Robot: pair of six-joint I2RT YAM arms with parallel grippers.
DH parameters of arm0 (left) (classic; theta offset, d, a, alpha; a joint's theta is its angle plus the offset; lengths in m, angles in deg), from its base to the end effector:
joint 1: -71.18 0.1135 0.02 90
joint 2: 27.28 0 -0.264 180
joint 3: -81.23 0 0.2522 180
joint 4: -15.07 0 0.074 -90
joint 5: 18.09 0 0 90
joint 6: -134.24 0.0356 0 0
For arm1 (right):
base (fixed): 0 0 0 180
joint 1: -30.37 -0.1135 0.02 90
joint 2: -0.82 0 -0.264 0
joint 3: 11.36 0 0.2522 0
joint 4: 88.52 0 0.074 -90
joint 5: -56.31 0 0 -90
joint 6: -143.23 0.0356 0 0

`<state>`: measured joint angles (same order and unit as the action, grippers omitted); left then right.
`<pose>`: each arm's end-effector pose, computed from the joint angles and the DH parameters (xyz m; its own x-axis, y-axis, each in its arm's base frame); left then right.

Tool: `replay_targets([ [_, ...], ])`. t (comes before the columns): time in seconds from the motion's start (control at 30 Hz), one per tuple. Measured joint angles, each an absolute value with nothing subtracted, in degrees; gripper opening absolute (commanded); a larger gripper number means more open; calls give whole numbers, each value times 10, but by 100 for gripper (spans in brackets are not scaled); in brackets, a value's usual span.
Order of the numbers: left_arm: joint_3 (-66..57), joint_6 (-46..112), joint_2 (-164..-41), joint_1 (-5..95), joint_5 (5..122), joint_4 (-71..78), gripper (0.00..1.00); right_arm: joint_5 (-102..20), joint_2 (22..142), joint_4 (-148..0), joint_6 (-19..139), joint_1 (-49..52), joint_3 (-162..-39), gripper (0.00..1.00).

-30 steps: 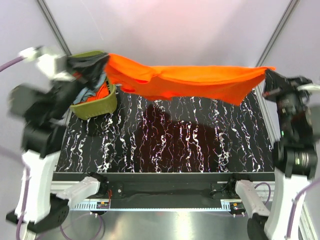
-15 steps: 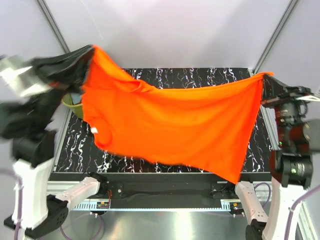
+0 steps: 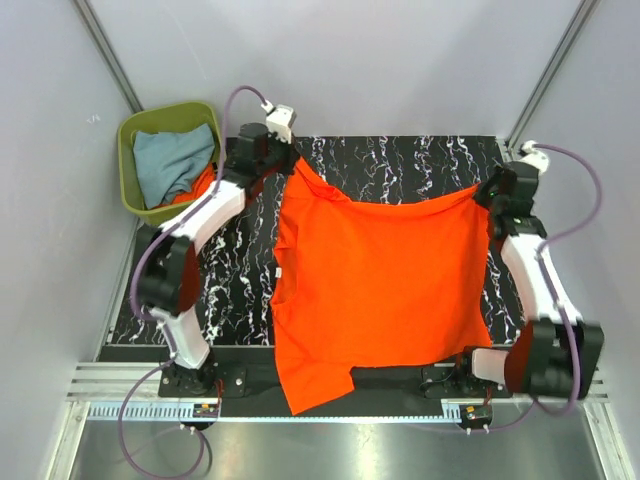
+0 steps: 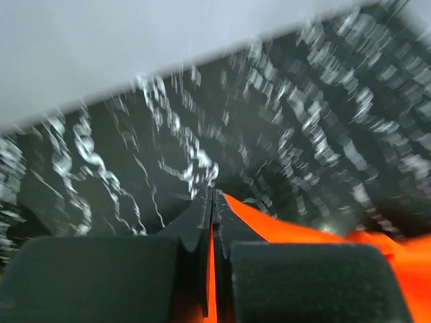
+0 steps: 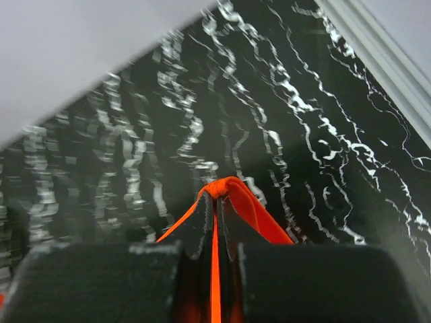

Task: Fold and stack the t-shirts
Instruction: Flatten the tshirt out, then fold the tshirt

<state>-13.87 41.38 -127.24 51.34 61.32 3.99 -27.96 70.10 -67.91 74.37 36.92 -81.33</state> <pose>0.3945 -0.1493 0.3222 -0.2829 0.0499 -0.9578 0.4863 0.8682 -0.0984 0.2794 -0.0357 0.3262 -0.2411 0.3889 -0.8892 0.3149 0.8980 0.3073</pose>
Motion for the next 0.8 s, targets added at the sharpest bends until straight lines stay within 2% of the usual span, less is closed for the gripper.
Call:
replay_targets([
  [0.17,-258,398,-1445,525,612,39,0,-272,884,-746,699,372,-847,0],
  [0.33,-300,384,-1485,533,611,42,0,-277,1019,-772,674,380,-914,0],
  [0.6,-320,373,-1485,536,607,46,0,-304,1065,-780,662,386,-970,0],
  [0.8,-285,345,-1471,537,605,30,0,-314,1065,-760,671,387,-987,0],
])
